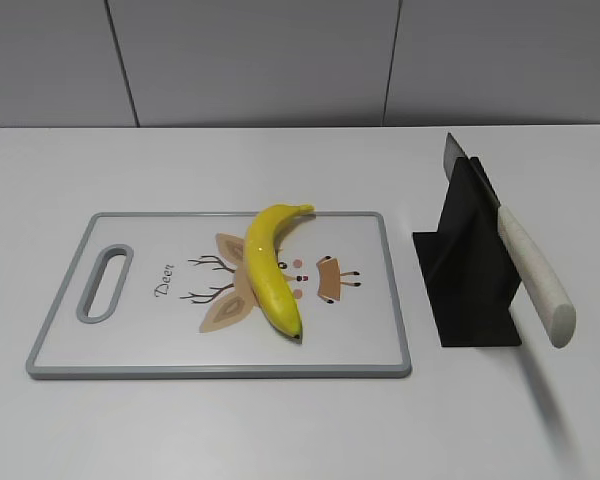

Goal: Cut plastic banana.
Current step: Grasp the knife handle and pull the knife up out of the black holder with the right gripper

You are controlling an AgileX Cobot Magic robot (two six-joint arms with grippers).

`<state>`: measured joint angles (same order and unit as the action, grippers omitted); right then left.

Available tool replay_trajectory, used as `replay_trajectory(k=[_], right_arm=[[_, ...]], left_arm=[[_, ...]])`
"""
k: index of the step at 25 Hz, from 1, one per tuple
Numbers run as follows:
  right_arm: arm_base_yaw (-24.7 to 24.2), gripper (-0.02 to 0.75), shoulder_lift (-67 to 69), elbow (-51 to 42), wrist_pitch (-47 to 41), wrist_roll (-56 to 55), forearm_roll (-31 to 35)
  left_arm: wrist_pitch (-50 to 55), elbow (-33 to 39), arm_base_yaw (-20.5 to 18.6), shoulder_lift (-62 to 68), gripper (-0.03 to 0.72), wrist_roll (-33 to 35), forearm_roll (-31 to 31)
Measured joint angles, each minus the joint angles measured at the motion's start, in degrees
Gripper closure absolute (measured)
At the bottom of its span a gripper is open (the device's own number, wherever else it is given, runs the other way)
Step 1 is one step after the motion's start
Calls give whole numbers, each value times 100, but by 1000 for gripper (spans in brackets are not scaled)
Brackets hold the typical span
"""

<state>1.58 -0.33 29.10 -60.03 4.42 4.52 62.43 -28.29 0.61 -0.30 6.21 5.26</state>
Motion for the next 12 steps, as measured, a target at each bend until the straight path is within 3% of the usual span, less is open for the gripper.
replay_trajectory(k=[12], right_arm=[[0, 216, 0, 0, 0, 0, 0]], left_arm=[[0, 0, 0, 0, 51, 0, -4]])
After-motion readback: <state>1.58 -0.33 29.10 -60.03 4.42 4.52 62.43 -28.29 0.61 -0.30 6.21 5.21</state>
